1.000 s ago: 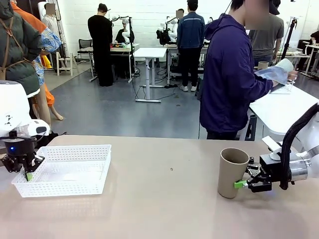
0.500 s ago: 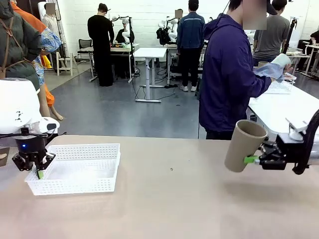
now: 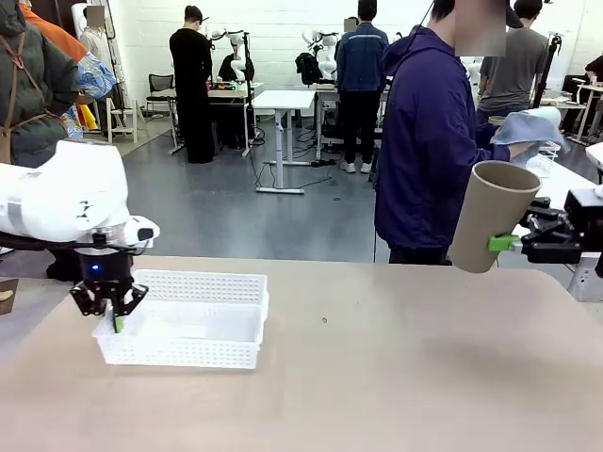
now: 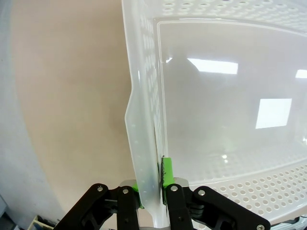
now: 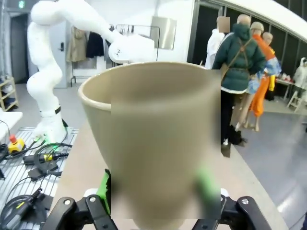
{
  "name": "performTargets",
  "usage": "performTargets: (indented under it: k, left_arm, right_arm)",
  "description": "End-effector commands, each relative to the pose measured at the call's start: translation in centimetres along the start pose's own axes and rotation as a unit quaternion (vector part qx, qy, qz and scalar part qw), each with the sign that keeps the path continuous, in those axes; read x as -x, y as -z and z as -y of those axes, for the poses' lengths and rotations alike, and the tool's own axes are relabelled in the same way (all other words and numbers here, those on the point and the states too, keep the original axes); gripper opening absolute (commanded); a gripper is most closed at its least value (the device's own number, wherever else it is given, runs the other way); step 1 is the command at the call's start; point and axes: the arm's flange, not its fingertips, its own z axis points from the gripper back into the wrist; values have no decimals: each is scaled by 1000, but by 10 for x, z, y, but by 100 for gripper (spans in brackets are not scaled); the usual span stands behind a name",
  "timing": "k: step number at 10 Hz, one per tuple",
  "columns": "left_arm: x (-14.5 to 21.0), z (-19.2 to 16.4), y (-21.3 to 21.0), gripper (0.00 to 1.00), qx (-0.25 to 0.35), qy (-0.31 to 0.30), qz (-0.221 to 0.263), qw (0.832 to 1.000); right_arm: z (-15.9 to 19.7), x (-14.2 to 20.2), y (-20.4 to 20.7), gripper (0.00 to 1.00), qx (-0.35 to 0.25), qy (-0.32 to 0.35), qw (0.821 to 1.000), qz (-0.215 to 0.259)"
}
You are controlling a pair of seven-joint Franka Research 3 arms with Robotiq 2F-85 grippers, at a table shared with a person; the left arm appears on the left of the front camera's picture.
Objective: Clean and organize the cups into the basket.
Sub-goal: Pick up the Organizing basket and move it to the center of the table, then pick up the Reusable plastic cup from the right side of the table and place it inside the Organizing basket.
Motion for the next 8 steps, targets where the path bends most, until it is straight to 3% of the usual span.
performTargets:
  k: [1, 4, 8]
  left_arm:
    - [5, 35, -15, 0, -14, 1, 2, 1000]
    - [16, 92, -28, 0, -9, 0, -9, 1000]
    - [30, 151, -34, 0, 8, -2, -16, 1000]
  right_arm:
    - [-5, -19, 1, 0, -15, 24, 999, -39]
    - [-7, -36, -2, 0, -12, 26, 998, -52]
    - [3, -38, -6, 0, -2, 36, 999, -32]
